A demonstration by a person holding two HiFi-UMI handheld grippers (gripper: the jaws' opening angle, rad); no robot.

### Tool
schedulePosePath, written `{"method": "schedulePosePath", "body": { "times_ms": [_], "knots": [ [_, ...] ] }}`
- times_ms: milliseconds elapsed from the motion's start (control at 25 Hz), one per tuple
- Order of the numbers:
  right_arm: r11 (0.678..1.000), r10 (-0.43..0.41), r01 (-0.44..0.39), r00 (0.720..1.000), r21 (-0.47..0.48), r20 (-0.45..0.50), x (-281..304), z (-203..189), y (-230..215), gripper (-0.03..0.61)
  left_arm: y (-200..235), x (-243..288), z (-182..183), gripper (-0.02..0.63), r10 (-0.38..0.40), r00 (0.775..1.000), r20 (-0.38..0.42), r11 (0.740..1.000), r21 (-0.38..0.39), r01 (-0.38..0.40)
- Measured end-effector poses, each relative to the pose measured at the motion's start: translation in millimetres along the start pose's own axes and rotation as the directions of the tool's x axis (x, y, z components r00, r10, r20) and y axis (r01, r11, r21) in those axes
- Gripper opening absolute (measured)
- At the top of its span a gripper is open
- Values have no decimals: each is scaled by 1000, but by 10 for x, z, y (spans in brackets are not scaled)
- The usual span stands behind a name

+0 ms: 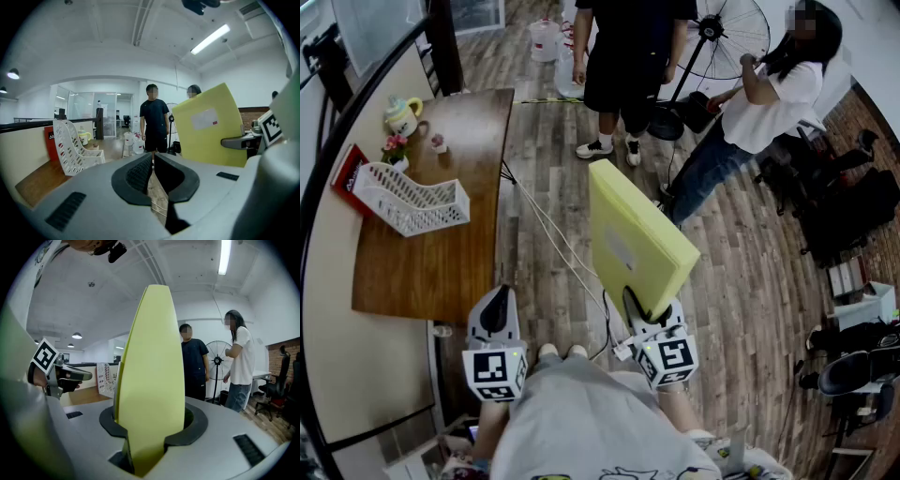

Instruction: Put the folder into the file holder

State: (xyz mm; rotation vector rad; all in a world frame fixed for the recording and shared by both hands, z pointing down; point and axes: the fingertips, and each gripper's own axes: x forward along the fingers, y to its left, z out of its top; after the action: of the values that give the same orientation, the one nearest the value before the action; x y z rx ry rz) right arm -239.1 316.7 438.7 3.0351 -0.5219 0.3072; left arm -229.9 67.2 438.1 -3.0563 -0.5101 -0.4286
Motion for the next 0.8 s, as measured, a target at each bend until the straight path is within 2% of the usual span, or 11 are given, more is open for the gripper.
{"method": "schedulePosePath", "body": {
  "times_ms": [560,800],
  "knots": [
    [999,47,-47,999,12,16,-192,-61,-89,155,-249,-170,-73,15,47,999,8,999,3,-47],
    [998,58,-59,998,26,18,-59,-65,-107,155,-196,-77,-73,15,55,998,2,998,6,-55]
  ]
}}
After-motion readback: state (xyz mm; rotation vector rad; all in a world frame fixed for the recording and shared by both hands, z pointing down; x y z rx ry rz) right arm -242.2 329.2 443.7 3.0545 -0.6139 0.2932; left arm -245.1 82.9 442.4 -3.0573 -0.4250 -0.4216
